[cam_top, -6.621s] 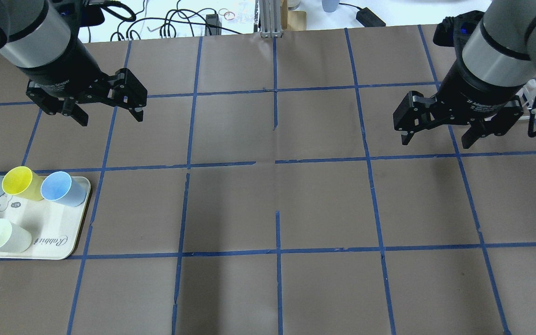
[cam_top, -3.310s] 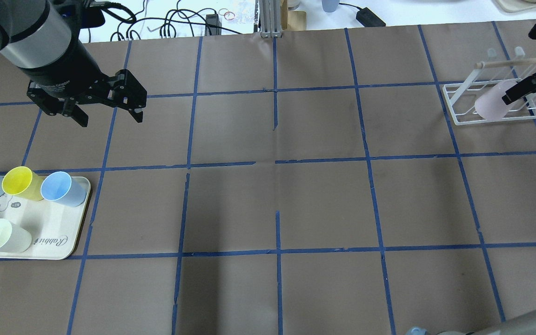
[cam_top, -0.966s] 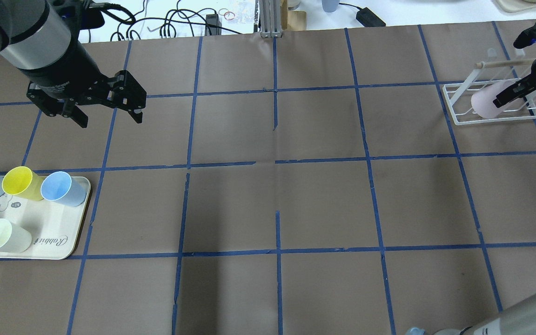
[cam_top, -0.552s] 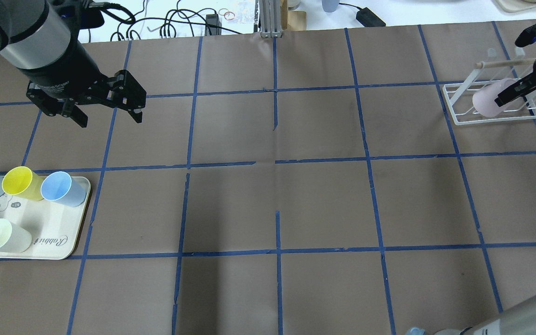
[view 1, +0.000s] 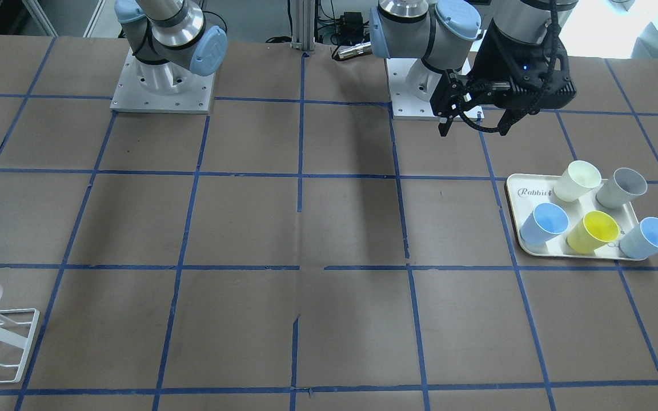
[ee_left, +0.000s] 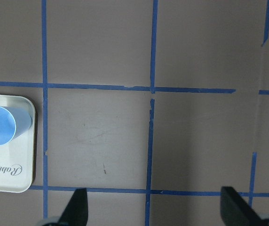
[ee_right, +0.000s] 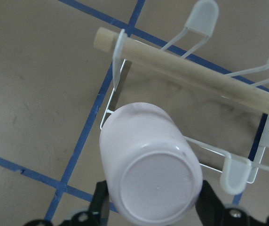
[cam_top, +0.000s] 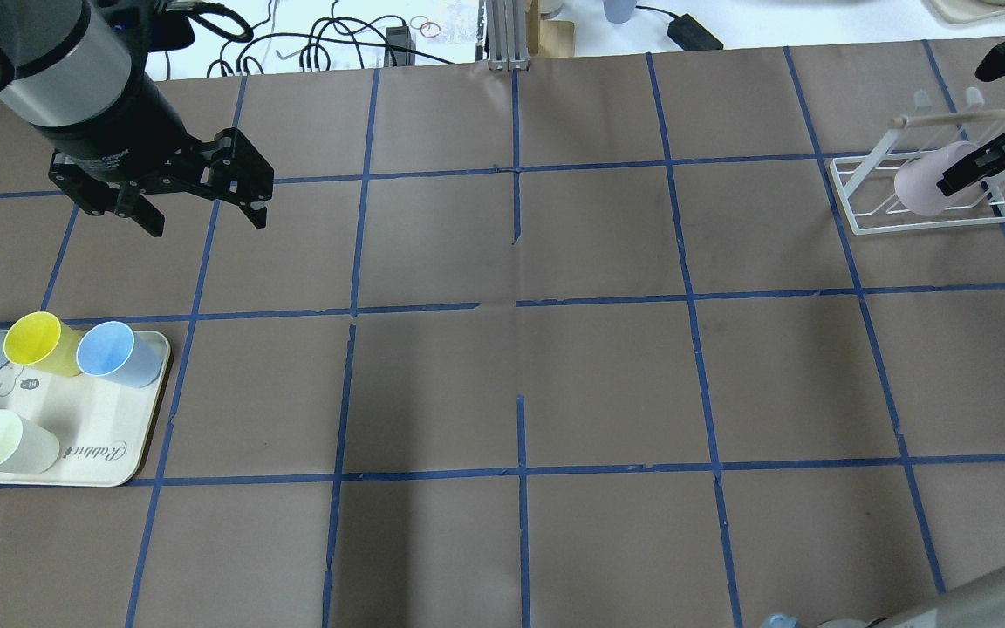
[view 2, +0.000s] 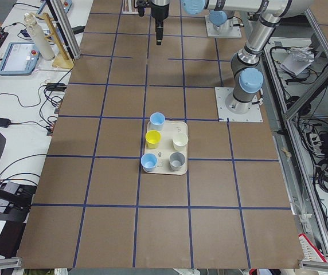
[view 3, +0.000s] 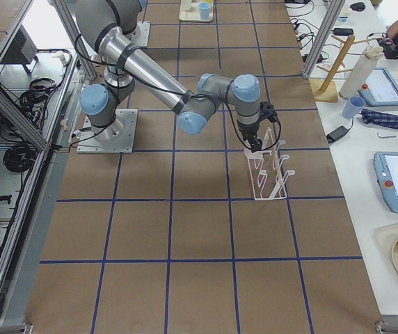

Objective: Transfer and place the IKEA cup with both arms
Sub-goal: 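Lift the pink cup out of the rack with the right gripper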

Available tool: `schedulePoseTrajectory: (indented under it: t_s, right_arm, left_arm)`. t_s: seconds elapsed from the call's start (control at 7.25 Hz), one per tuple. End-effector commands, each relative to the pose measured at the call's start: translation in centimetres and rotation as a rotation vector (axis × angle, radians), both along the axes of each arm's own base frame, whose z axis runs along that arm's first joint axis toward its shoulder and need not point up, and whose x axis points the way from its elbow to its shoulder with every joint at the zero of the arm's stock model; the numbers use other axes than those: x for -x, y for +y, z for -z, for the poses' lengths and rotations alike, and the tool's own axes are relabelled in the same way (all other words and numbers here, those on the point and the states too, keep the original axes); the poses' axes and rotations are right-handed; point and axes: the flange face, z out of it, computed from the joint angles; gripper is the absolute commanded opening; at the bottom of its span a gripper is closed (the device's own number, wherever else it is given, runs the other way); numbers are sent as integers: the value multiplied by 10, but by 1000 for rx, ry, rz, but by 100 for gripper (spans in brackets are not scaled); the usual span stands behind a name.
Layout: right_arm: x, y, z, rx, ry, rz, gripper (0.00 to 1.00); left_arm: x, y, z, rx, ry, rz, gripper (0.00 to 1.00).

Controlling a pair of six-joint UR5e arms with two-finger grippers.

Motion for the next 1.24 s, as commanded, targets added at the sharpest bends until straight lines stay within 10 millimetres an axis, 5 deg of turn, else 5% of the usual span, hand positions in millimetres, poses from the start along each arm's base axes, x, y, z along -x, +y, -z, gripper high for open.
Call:
schedulePoseTrajectory:
  t_s: [0.0,0.55,0.83,1.1]
  right_arm:
    - [-8,14,-34,-17,-6,2,0]
    - [-25,50,-104,-7,46,7,0]
    - [-100,70,-130,-49,-46,-82,0]
    - [-185,62,-130,-55,-168,-60,0]
  left_arm:
    - [0,1,0,0,0,0,100]
    - [1,7,3,-4,11,1,100]
    - [-5,6,3,-5,8,59,100]
    - [-13,11,-2,-10,62,69,100]
